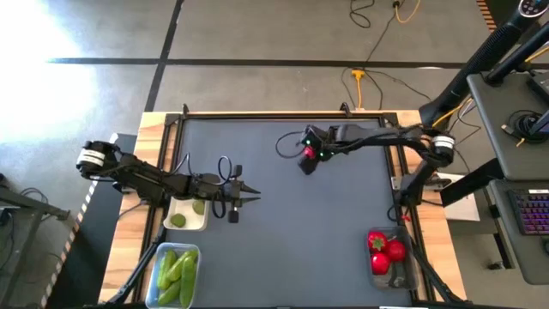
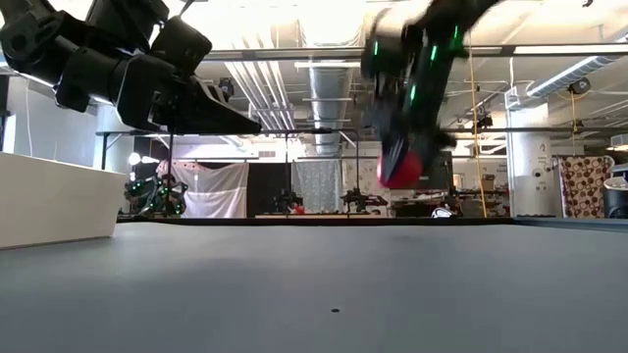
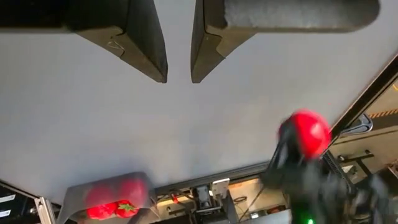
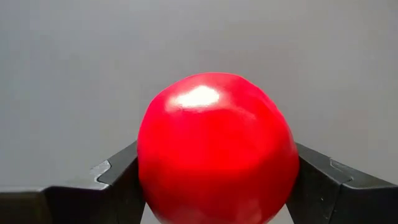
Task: Sort produce into baskets
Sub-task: Put the red tomato into the black bin
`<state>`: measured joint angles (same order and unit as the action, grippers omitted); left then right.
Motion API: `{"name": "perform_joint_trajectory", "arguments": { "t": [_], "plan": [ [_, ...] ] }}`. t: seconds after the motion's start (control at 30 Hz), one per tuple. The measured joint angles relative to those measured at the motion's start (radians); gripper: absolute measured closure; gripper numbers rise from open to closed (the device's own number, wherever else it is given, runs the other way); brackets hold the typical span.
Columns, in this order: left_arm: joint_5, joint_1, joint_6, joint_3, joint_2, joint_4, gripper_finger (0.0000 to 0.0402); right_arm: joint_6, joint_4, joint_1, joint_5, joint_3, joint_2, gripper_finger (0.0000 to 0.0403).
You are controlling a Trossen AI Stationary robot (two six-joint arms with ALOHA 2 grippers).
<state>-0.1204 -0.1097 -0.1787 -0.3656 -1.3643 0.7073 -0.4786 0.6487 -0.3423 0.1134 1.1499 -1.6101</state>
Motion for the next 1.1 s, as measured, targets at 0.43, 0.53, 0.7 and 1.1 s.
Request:
{"name": "perform_joint_trajectory", "arguments": {
  "t": [0.43, 0.53, 0.7, 1.1],
  "plan": [
    [0.0, 0.0, 0.032, 0.002, -0.004, 0.002, 0.0345, -1.047, 0.483, 0.769, -0.12, 0.29, 0.198, 0.0124],
    [0.002, 0.0, 0.038, 0.002, -0.01, -0.001, 0.0345, -1.403, 0.541, 0.944, -0.142, 0.299, 0.191, 0.0124],
    [0.002, 0.0, 0.038, 0.002, -0.01, 0.0, 0.0345, -1.824, 0.588, 1.138, -0.396, 0.265, 0.163, 0.0124],
    [0.002, 0.0, 0.003, -0.004, -0.009, 0.019, 0.0345, -1.757, 0.398, 1.176, -0.701, -0.004, 0.134, 0.0119]
  ]
}}
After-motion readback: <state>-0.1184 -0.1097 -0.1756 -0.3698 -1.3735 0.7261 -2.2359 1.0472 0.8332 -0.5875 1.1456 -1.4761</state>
